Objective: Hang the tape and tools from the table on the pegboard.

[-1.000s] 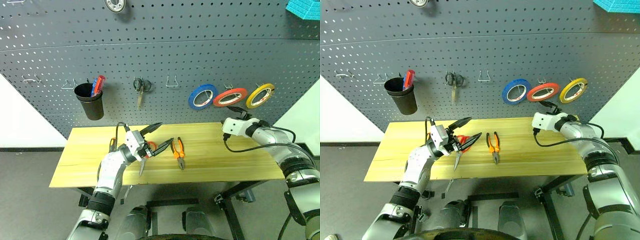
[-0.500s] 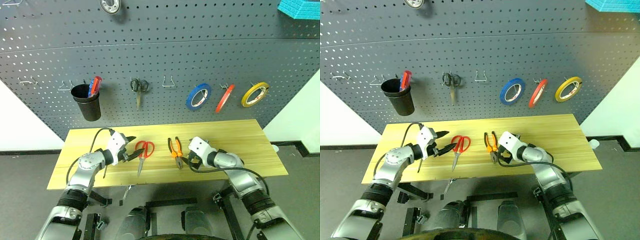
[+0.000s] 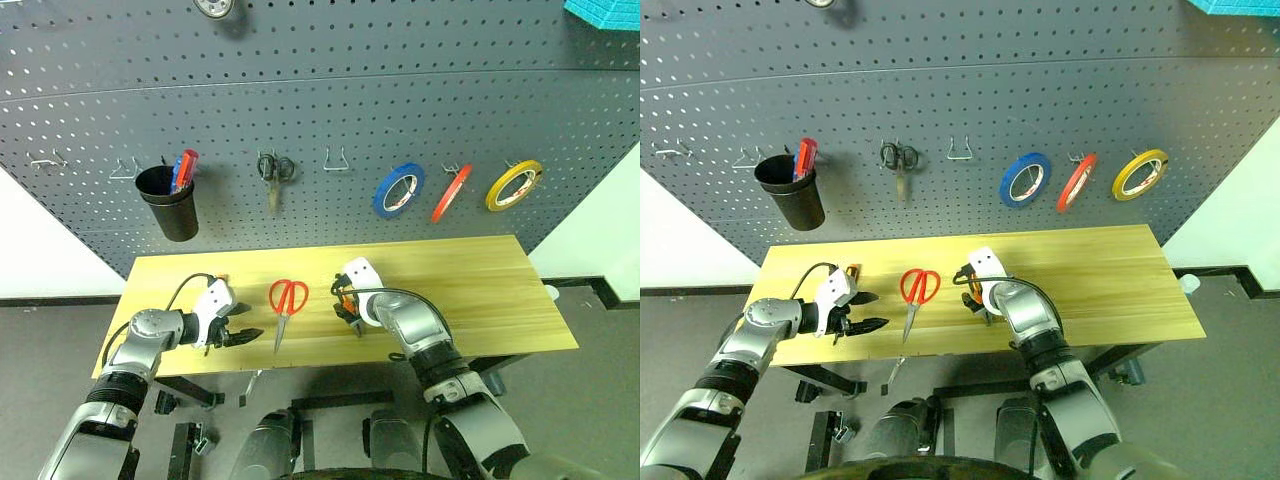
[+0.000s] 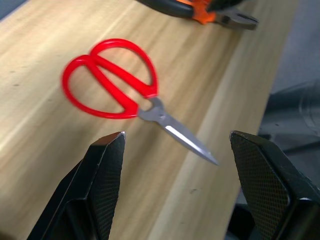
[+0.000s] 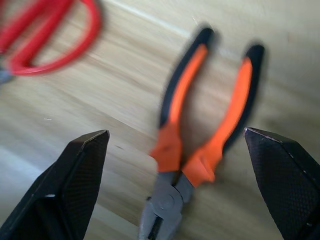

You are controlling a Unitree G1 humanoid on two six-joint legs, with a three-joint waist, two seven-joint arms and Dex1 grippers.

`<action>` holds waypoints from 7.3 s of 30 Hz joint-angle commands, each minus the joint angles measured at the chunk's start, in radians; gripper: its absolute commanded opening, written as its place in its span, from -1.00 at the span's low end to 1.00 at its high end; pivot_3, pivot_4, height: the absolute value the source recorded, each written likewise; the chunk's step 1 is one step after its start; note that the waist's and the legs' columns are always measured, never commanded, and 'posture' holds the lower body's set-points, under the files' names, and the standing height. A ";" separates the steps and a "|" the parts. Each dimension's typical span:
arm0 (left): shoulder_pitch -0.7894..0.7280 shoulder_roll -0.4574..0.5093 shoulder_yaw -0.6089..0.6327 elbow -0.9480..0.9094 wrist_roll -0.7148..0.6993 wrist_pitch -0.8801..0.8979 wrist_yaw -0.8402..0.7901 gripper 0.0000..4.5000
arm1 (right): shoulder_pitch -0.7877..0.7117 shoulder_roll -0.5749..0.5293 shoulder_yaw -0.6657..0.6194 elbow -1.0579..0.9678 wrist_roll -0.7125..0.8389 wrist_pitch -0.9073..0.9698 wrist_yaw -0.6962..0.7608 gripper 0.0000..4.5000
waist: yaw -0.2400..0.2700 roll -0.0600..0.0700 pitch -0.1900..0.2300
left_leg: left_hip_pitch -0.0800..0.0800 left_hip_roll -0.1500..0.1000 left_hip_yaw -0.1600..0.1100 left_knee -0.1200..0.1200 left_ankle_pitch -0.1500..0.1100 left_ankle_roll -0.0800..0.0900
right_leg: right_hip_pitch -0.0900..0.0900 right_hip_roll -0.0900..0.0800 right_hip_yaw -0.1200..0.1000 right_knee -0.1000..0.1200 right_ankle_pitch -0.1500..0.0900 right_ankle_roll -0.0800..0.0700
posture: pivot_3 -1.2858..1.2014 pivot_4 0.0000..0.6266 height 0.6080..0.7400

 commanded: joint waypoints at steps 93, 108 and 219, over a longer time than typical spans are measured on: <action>0.098 -0.390 0.290 -0.217 -0.228 -0.622 0.358 0.55 | -0.659 0.011 -0.217 0.663 0.088 -1.521 -0.111 -0.01 | -0.016 -0.006 0.005 | -0.001 0.000 0.000 -0.007 0.008 -0.007 | -0.006 0.006 0.005 0.009 0.001 -0.004 | 0.03 -0.67 0.77; 0.150 -0.390 0.314 -0.302 -0.256 -0.626 0.388 0.55 | -0.670 0.059 -0.255 0.713 0.138 -1.523 -0.062 -0.01 | 0.008 -0.005 0.006 | -0.001 0.000 0.000 -0.007 0.008 -0.007 | -0.006 0.006 0.005 0.009 0.001 -0.004 | 0.07 -0.61 0.77; 0.042 -0.534 0.056 -0.600 0.114 0.787 1.102 0.98 | 0.460 -0.598 -0.074 -0.632 0.322 -0.892 0.511 1.00 | 0.053 -0.013 0.051 | -0.015 0.011 0.005 0.007 0.007 -0.012 | -0.005 0.013 -0.003 -0.001 0.003 -0.006 | -0.01 -0.59 0.77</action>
